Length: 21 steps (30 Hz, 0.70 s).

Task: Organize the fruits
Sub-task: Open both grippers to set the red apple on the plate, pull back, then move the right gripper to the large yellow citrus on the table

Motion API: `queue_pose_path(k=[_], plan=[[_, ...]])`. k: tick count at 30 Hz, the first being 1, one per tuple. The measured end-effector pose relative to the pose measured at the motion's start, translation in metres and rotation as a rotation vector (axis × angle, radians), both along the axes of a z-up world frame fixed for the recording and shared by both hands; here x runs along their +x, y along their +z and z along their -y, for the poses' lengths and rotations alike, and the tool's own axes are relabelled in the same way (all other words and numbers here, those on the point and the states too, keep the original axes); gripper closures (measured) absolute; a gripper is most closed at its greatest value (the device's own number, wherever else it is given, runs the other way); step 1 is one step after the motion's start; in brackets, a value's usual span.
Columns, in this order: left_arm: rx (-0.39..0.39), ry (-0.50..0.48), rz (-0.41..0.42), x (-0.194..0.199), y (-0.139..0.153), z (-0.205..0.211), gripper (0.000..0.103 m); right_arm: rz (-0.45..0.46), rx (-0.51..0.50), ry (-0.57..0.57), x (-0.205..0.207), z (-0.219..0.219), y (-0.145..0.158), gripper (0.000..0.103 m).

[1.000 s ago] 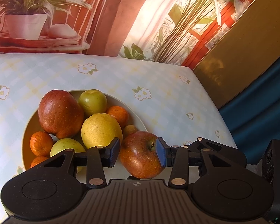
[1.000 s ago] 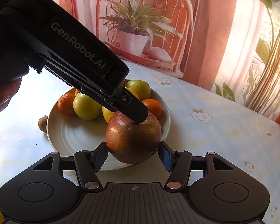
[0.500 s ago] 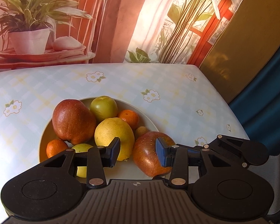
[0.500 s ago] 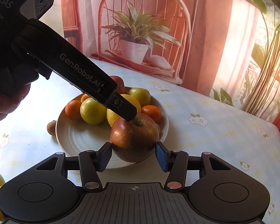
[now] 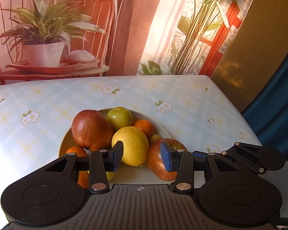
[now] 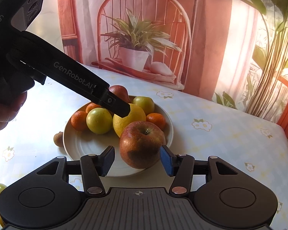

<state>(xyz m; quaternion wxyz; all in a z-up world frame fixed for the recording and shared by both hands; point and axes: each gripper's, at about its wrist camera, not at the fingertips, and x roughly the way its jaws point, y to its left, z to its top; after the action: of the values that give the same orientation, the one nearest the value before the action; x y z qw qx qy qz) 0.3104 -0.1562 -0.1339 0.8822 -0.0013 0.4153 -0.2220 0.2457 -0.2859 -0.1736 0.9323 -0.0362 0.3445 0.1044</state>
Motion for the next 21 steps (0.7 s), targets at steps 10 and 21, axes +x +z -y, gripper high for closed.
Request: queue_pose_path(k=[10,21], plan=[[0.106,0.032,0.155,-0.049,0.025,-0.038,0.053,0.051,0.074,-0.057,-0.030,-0.009,0.015,0.054],[0.092,0.163,0.178,-0.111,0.027,-0.102,0.053,0.061,0.170,-0.102,-0.072,-0.040,0.008,0.054]])
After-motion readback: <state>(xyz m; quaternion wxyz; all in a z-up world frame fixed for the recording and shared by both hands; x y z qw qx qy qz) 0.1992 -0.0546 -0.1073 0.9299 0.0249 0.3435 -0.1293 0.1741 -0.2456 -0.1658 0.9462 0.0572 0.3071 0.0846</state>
